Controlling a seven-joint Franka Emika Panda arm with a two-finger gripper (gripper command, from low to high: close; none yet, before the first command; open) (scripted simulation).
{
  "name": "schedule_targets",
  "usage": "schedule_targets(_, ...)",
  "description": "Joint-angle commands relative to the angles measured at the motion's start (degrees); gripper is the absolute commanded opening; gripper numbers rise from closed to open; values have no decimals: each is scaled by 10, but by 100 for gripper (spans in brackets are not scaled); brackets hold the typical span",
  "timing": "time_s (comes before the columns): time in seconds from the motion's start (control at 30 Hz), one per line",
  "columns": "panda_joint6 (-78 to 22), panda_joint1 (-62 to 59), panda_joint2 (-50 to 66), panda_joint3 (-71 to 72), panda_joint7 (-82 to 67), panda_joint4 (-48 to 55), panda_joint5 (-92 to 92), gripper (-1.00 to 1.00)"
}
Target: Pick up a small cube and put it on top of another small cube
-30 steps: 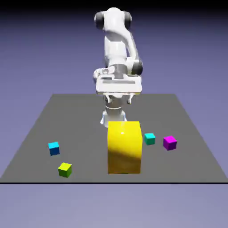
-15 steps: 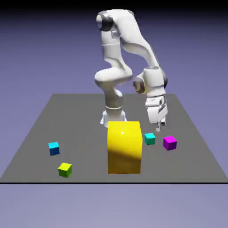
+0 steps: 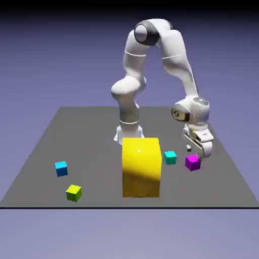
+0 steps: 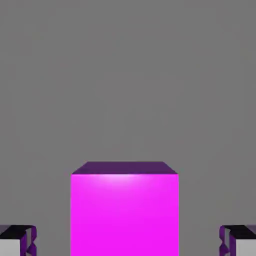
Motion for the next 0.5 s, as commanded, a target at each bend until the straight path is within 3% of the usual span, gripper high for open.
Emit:
schedule_targets(0.0, 17, -7, 21, 9, -6, 4, 8, 0)
schedule_targets(0.03, 25, -10, 31, 13, -9, 6, 11, 0)
schedule_targets(0.07, 25, -10, 31, 13, -9, 6, 11, -100)
schedule_targets(0.47, -110, -3, -198, -35, -23, -88, -63, -100)
